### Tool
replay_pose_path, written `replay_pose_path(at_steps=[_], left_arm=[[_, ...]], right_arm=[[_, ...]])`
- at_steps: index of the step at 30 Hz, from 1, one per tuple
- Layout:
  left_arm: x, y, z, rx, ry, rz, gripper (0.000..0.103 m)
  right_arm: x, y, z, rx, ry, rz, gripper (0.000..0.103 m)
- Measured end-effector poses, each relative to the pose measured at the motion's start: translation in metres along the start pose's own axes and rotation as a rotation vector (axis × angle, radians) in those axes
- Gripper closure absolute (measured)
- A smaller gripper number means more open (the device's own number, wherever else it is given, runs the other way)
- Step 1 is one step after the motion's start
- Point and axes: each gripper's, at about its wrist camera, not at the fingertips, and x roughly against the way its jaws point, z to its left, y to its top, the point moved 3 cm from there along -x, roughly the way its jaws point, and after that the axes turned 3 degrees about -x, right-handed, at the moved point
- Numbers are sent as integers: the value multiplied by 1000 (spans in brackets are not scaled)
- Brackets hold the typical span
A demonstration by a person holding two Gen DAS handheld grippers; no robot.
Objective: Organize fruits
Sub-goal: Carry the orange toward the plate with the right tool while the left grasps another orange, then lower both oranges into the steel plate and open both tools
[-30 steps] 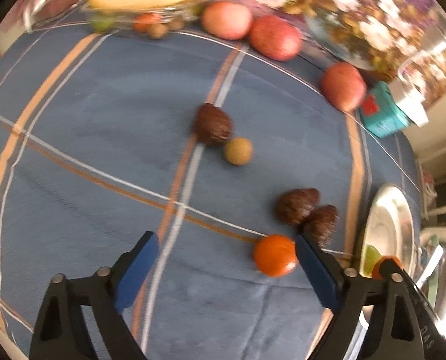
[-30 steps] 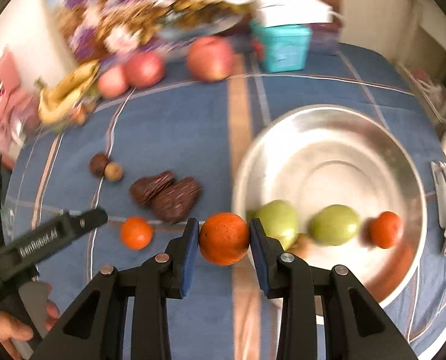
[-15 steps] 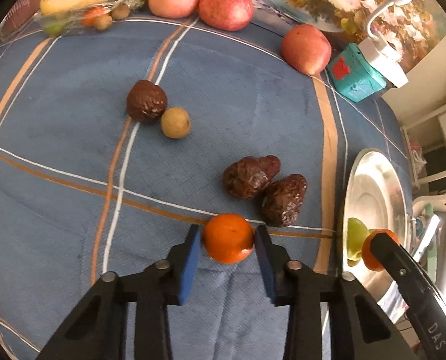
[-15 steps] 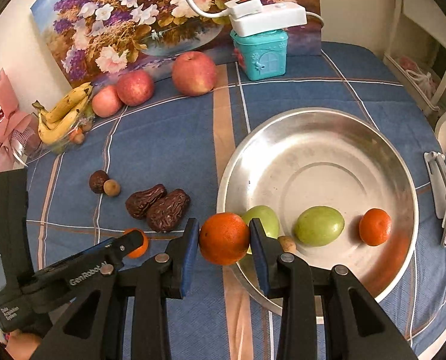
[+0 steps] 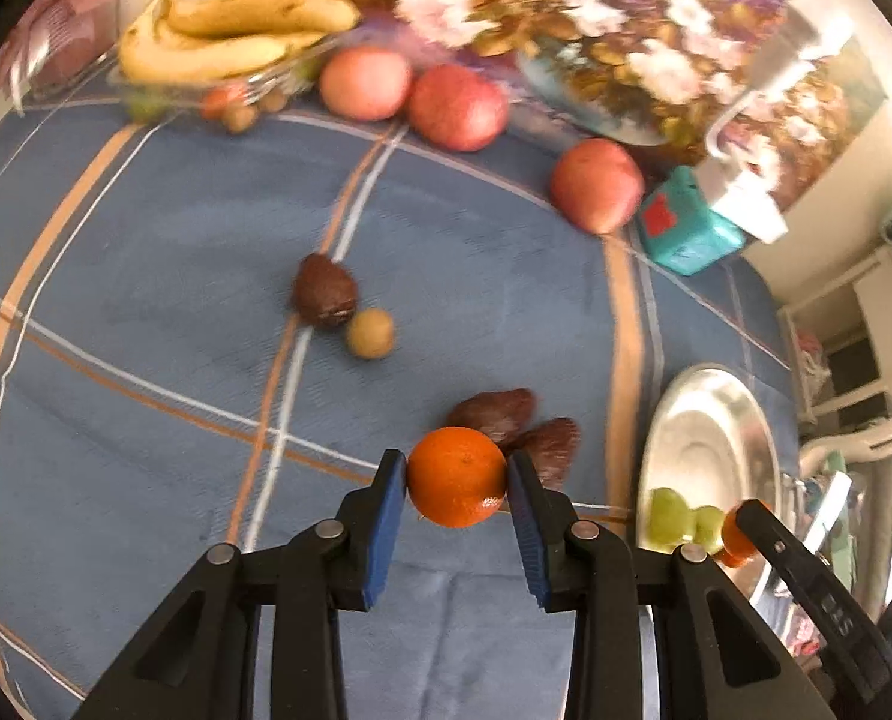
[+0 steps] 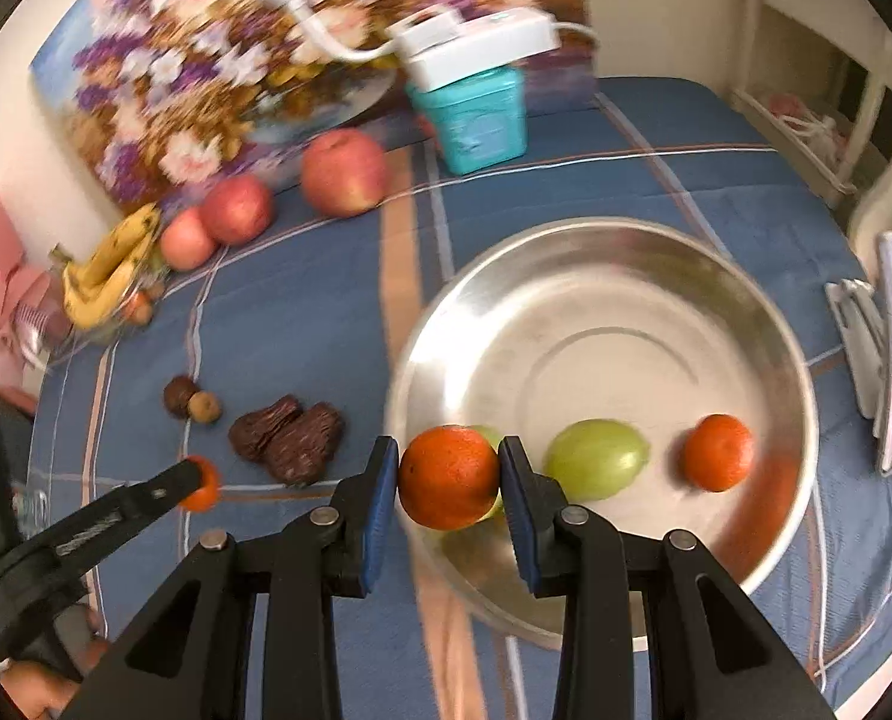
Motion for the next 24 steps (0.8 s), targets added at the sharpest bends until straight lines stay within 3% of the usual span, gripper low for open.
replay_pose_path(at_steps=[7, 14, 20, 24], left_arm=[[0, -3, -62, -148, -88, -3, 66], [-24, -4, -125, -328, -108, -13, 66], [-51, -5, -153, -390, -94, 8, 66], [-72, -6, -160, -368, -101, 40, 66]], right_arm=[[8, 8, -51, -126, -73, -42, 67], [-8, 19, -81, -218, -48, -63, 67], [-29, 24, -92, -243, -57, -54, 67], [-37, 27, -101, -258, -79, -40, 67]])
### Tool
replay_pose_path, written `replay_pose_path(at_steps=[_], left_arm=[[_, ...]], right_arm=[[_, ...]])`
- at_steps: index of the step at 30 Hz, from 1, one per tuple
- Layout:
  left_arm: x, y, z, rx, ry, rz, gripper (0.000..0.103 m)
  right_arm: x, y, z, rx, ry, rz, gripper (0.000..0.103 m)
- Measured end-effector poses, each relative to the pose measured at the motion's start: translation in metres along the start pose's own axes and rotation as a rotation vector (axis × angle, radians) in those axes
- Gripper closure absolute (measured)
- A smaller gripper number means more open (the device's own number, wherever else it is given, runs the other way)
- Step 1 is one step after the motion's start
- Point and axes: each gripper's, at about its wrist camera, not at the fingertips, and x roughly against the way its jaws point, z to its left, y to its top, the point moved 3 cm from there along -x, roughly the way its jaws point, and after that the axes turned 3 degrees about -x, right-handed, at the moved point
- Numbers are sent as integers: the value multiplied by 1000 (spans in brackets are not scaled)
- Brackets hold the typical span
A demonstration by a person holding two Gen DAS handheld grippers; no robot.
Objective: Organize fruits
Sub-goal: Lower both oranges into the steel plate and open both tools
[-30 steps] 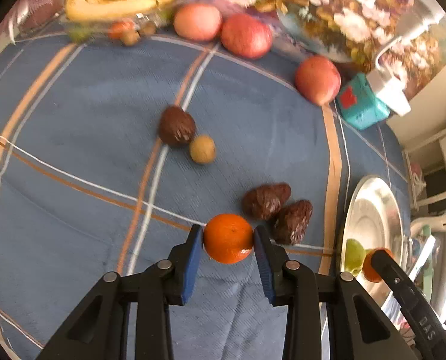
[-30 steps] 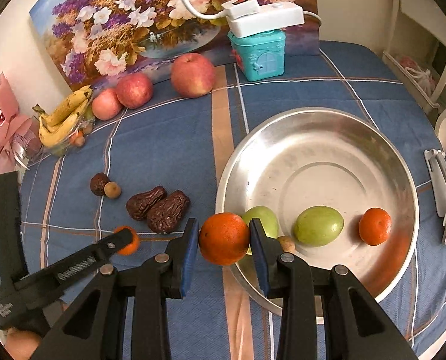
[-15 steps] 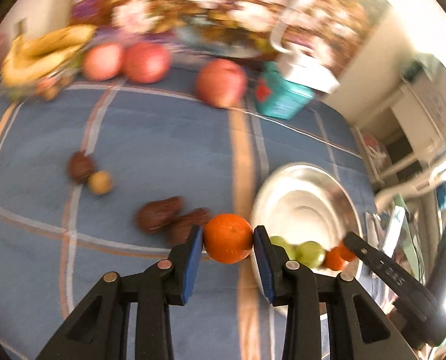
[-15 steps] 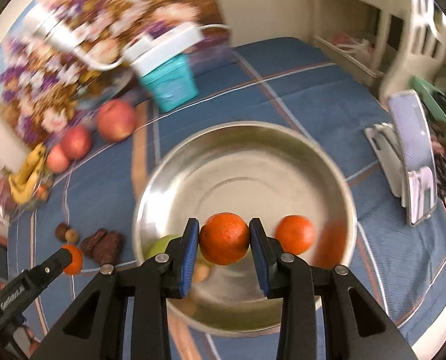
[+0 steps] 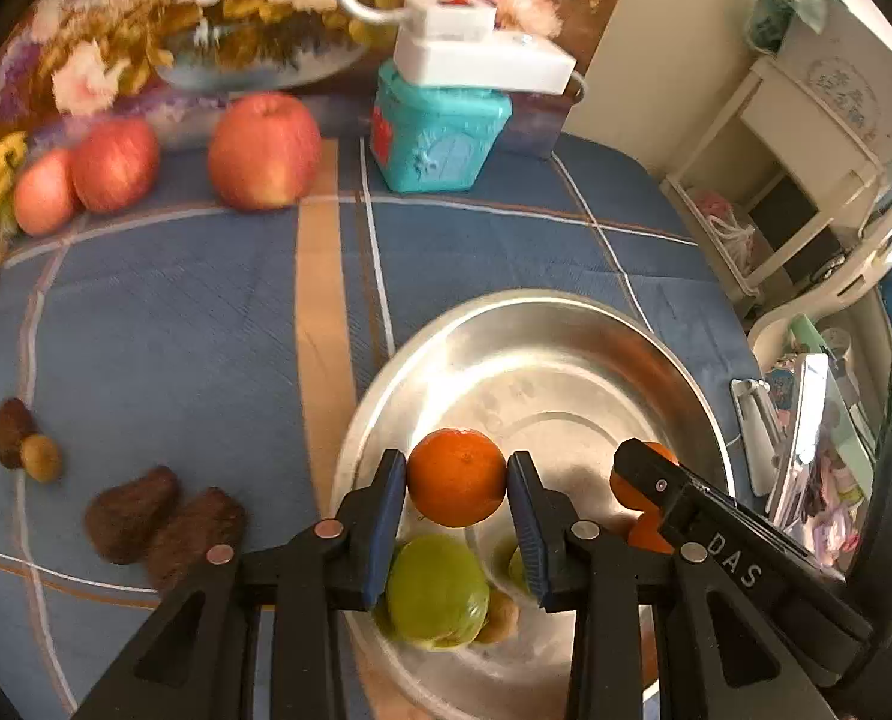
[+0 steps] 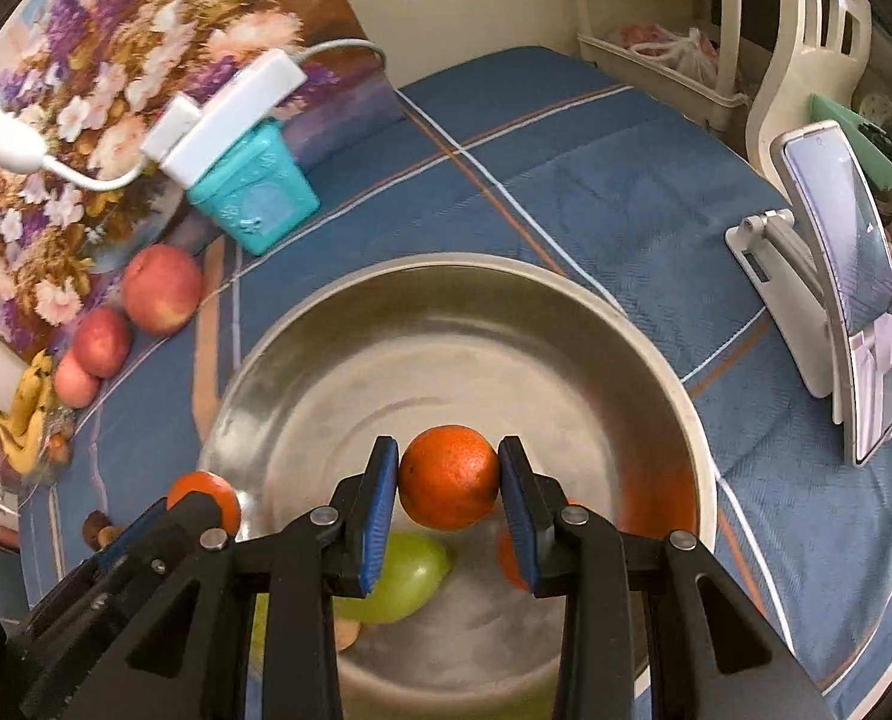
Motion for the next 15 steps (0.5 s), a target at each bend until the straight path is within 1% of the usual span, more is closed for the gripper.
replay_pose_path(at_steps=[7, 10, 12, 13, 15], left_arm=[[-12, -2, -4, -8, 5, 25, 65], [-12, -4, -5, -10, 2, 33, 64], [-10, -4, -5, -8, -2, 31, 61], [-8, -4, -6, -6, -6, 29, 57], [-4, -4, -6, -2, -12, 23, 57]], right_arm=[[-11, 6, -6, -4, -29, 18, 67], [-12, 6, -6, 1, -24, 25, 67], [-10, 5, -6, 7, -25, 21, 65], [-8, 5, -6, 10, -27, 17, 64], [-4, 6, -4, 17, -38, 6, 64]])
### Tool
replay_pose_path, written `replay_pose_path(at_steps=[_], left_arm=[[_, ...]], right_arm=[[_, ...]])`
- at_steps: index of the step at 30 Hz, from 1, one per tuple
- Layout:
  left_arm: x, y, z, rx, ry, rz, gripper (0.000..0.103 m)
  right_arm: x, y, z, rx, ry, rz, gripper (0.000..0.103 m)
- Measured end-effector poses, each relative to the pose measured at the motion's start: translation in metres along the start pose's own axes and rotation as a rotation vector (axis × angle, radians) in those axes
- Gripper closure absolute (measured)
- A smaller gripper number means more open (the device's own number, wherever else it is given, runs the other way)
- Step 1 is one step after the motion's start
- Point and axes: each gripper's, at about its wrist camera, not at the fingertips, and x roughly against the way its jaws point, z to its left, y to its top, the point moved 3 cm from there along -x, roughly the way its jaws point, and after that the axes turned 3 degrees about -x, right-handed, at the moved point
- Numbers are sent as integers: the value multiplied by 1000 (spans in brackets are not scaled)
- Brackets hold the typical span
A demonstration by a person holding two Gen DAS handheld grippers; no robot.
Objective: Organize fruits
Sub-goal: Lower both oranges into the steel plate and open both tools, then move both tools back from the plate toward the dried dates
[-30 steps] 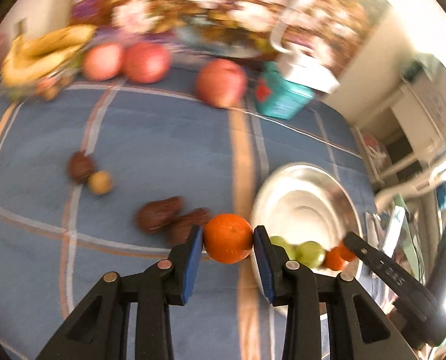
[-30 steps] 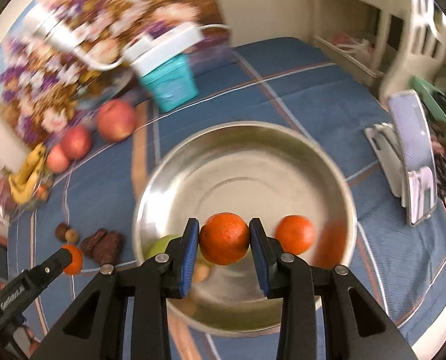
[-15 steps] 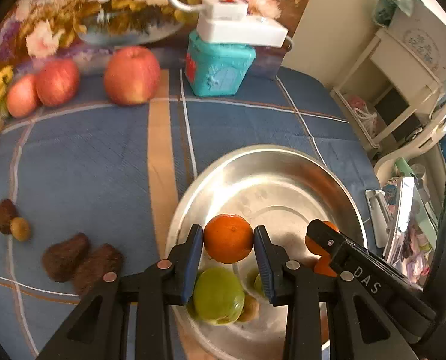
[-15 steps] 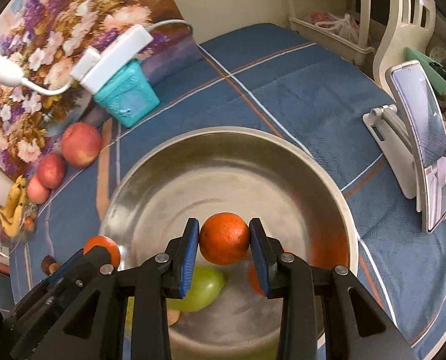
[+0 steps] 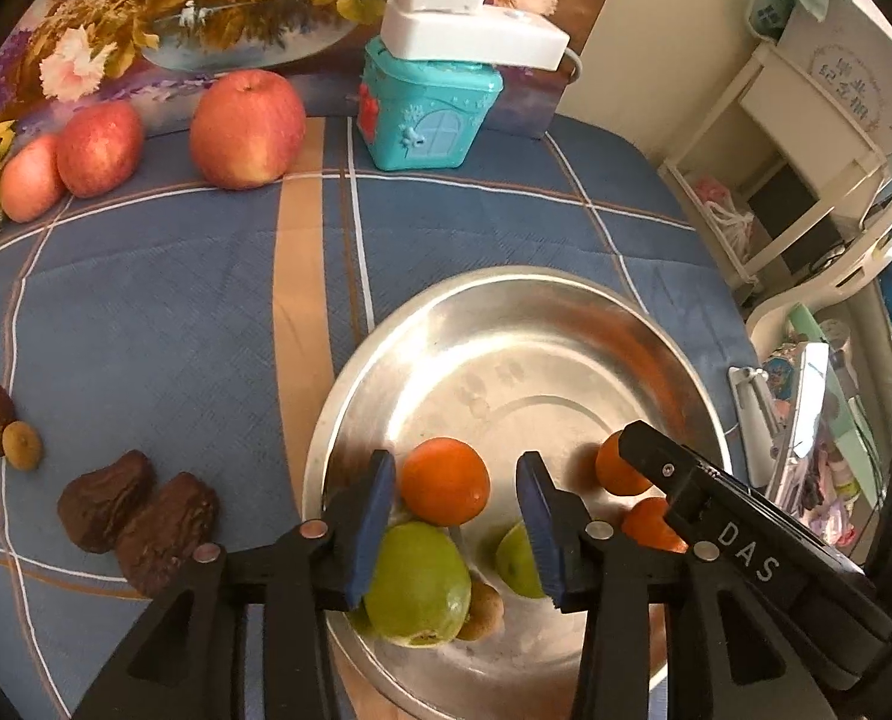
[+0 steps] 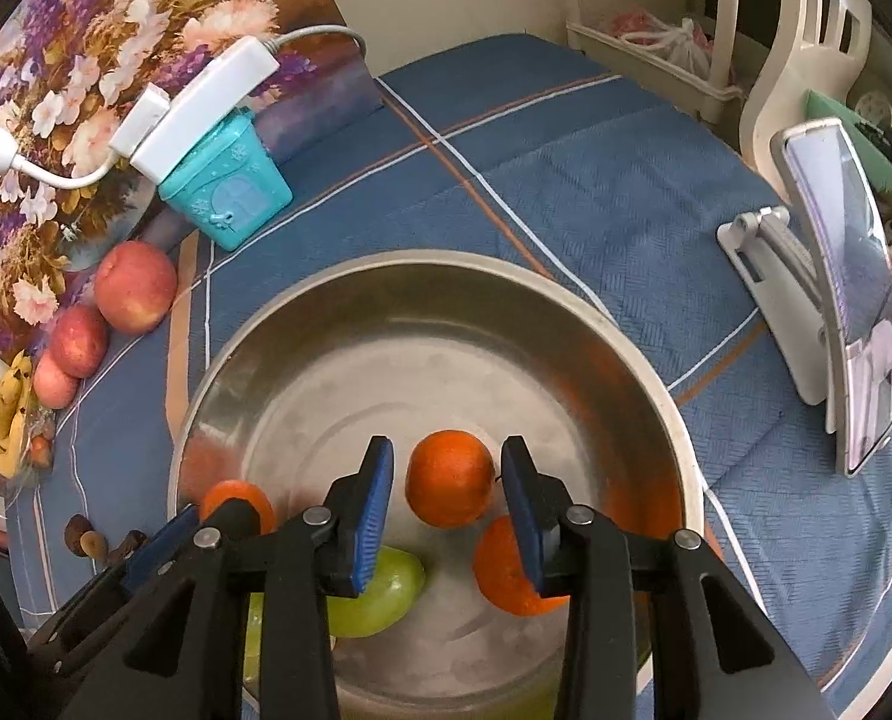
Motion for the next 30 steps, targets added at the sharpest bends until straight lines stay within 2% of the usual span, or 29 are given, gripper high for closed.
replay_pose_path(at_steps=[6, 9, 10, 11, 13, 15, 19, 24, 25, 28, 30], left_arm=[[15, 1, 1, 6, 6, -7, 56], [22, 1, 7, 21, 42, -1, 46], [24, 1, 10, 25, 55, -1, 45], [26, 2, 14, 32, 68, -1, 43], [30, 2, 25, 61, 92, -1, 38], [35, 2, 39, 95, 122, 1, 34], [39, 2, 63, 143, 185, 2, 26], [45, 2, 93, 202, 241, -7, 10], [46, 1, 98, 203, 250, -10, 6], [52, -2, 109, 175, 290, -4, 1], [55, -3, 121, 173, 330, -2, 0]], right_arm=[[9, -1, 1, 7, -11, -15, 64], [12, -1, 5, 25, -16, -19, 64], [13, -1, 7, 32, -21, -20, 62], [13, -2, 8, 39, -25, -22, 50], [15, -3, 11, 48, -29, -29, 37], [15, -3, 13, 62, -32, -29, 36], [15, -5, 17, 82, -39, -28, 23], [17, -7, 24, 113, -35, -41, 22], [17, -8, 26, 118, -35, -44, 22], [16, -10, 29, 117, -20, -34, 6], [16, -12, 30, 107, -6, -26, 6]])
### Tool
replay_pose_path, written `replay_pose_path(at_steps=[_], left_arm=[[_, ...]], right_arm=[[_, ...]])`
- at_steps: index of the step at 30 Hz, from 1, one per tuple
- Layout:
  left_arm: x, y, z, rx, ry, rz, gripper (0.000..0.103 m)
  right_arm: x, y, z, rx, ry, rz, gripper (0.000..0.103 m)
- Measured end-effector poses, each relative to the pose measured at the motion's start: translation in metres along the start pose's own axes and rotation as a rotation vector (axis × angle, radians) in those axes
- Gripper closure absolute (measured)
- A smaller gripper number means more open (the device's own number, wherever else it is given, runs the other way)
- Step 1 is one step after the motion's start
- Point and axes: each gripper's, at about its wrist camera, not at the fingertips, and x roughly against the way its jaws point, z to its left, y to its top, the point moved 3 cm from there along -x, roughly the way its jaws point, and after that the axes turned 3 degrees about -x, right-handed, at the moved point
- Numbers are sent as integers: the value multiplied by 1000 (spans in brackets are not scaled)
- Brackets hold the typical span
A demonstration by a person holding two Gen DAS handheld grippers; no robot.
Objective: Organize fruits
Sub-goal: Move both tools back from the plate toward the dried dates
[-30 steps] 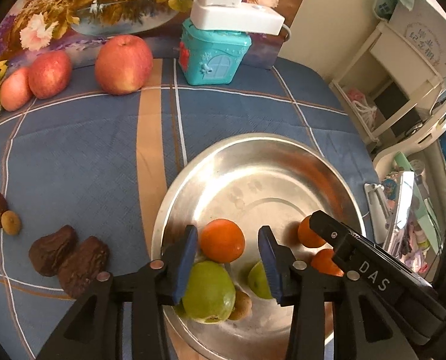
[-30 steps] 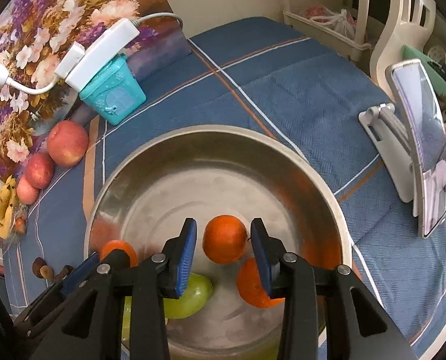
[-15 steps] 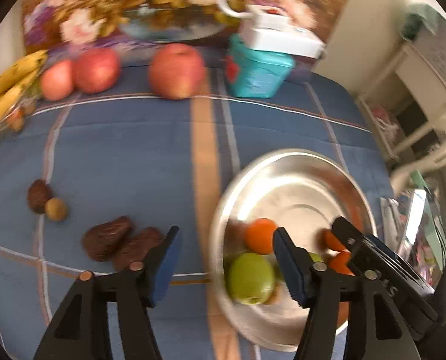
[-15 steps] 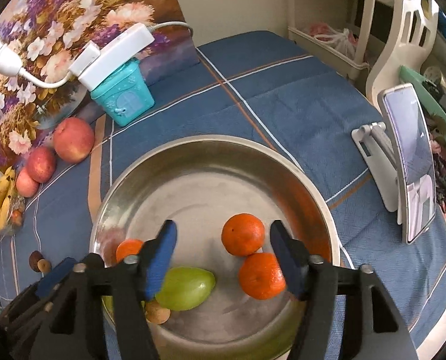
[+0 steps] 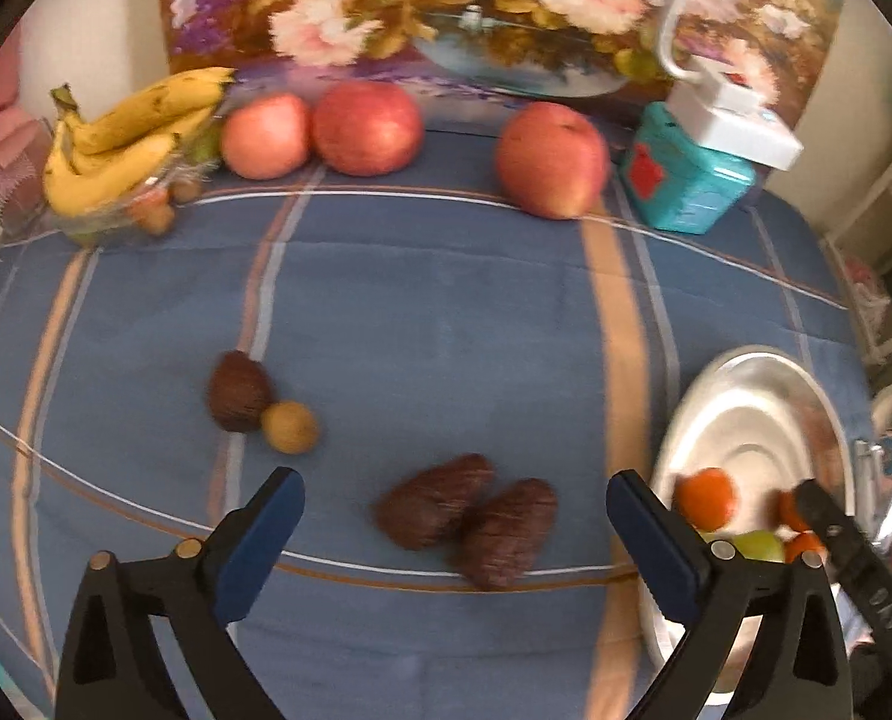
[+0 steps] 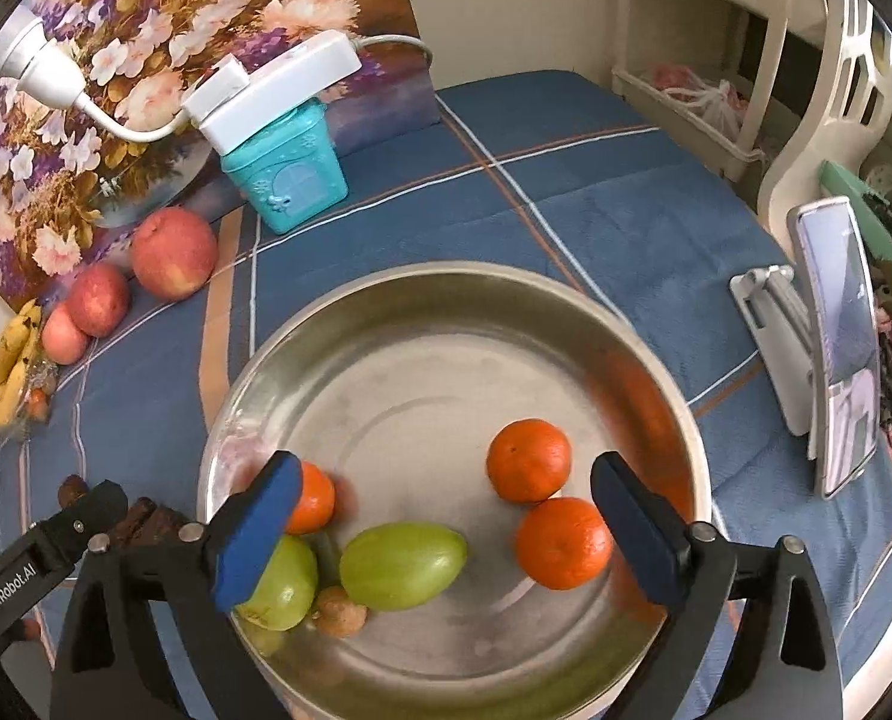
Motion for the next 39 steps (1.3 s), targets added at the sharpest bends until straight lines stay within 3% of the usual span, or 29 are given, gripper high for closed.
replay_pose_path(at_steps=[12, 19, 29, 35, 37, 39], left_arm=[[19, 21, 65, 18, 149, -133, 0], [22, 26, 95, 59, 110, -173, 0], [28, 26, 124, 173, 59, -223, 0], [23, 28, 125, 196, -37, -209, 0], [19, 28, 125, 183, -16, -199, 0], [12, 28, 125, 165, 30, -189, 0]], right_arm=[[10, -5, 26, 17, 35, -26, 6], [24, -7, 62, 76, 80, -63, 6], [23, -31, 138, 241, 211, -4, 6], [11, -46, 161, 275, 212, 44, 6], [7, -50, 166, 275, 209, 55, 7], [0, -52, 169, 269, 202, 65, 17]])
